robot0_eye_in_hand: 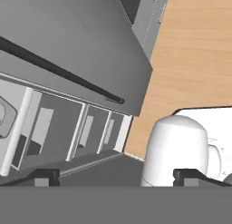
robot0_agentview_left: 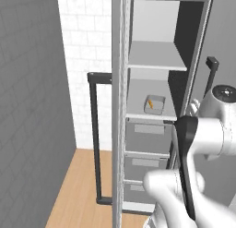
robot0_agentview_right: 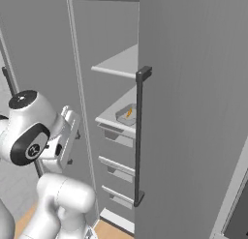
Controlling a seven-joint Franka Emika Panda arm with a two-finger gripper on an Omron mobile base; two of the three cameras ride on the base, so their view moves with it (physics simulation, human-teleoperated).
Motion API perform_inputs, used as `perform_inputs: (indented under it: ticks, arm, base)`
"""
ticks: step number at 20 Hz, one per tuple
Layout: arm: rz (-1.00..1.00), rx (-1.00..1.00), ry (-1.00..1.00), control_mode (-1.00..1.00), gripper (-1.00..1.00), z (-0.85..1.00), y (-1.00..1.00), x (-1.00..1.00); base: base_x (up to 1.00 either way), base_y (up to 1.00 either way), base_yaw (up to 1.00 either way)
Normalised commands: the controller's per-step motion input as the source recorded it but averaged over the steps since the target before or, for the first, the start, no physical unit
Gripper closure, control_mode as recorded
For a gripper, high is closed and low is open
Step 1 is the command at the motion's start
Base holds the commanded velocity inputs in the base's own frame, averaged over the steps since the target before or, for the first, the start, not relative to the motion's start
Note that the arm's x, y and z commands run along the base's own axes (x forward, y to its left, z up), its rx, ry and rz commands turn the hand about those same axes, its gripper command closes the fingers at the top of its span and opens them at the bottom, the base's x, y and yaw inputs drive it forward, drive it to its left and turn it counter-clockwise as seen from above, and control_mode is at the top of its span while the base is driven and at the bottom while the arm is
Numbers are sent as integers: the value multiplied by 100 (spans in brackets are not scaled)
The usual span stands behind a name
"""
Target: Take the meat container that has the shrimp and place it on the second highest rack of the freezer. Then take the vegetable container that has the bell pepper and garlic and place it on the highest rack of the freezer.
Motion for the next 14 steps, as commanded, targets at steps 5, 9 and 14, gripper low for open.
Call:
perform_inputs:
  ticks: [5,9,14]
  arm:
    - [1,-2,-7,100,-100,-2,0,-31]
    - [0,0,0,100,-100,0,0,0]
    - [0,0,0,100,-100,0,0,0]
  base:
    - [-20,0,0]
    - [-86,-80,-8]
    - [-56,-100,-15]
